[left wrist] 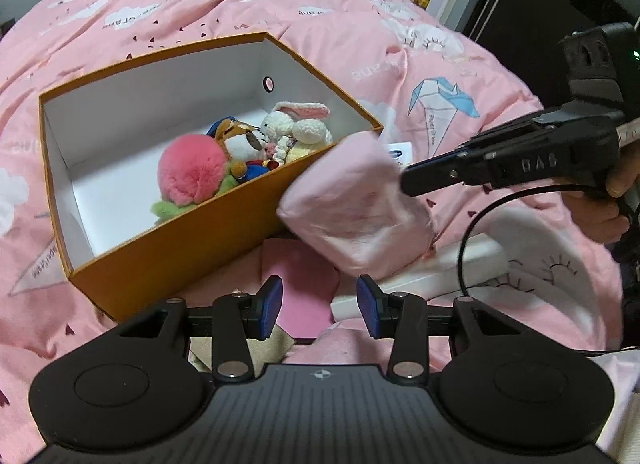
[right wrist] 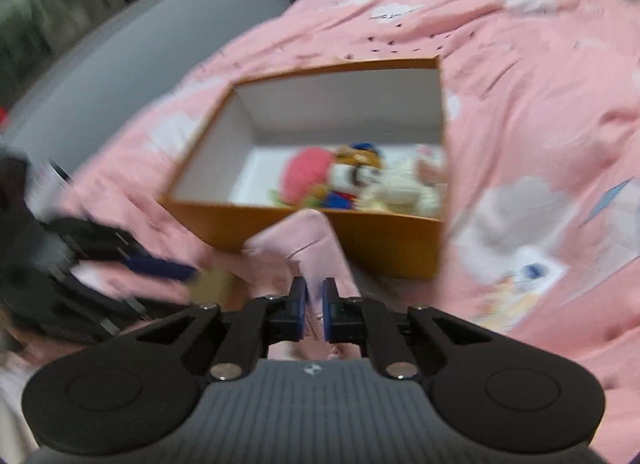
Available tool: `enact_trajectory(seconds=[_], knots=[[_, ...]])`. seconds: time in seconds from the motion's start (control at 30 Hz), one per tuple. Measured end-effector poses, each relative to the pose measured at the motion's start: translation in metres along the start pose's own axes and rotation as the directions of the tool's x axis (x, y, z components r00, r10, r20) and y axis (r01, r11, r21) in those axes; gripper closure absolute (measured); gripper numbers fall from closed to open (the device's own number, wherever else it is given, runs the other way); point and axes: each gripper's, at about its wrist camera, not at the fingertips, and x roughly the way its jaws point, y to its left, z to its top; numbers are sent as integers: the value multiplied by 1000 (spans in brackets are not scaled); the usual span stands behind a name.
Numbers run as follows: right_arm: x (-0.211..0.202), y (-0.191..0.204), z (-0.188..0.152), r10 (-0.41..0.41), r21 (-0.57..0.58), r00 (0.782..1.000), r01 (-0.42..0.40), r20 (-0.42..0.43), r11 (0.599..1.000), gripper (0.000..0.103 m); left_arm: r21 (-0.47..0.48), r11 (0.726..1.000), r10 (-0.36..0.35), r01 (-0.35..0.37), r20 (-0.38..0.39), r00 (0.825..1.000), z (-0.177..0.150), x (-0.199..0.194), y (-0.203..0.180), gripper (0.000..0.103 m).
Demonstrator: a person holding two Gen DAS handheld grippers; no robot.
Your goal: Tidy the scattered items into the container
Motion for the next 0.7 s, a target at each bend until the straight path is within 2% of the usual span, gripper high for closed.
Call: enact_trajectory(seconds=[0.07,0.17,0.27,0.37,0.4,0.43,0.57,0.7], knots=[[5,2,2,59,42,998,-59,5,997,103,-19,1000,-6,6,5,1000,-3,-3,3,55],[15,13,1,-14,-14,1000,14,-8,1000,102,-39,999,9,-9,2,1000,-6,-3,7,55],[16,18,-4,-58,-71,998,56,-24,996,95,-49,999,8,-8,-3,1000,-8,-1,9,55],[11,21,-11,-93,-133,995,88,-29,987,81,-41,999,4,-5,-5,1000,-8,1,7,55],[8,22,-14,-102,-162,994,95,-35,982,68,-36,999,6,-6,-6,1000,-8,2,6,55],[8,23,-18,-108,-191,993,98,-44,977,64,-30,1000,8,-9,-7,1000,-8,3,5,55],[11,25,-31,-163,-302,981,126,-102,945,64,-12,1000,13,-13,-13,1000,-7,5,3,55],[21,18,-40,-225,-333,961,163,-159,929,62,5,1000,12,-12,-15,1000,-4,5,0,55]])
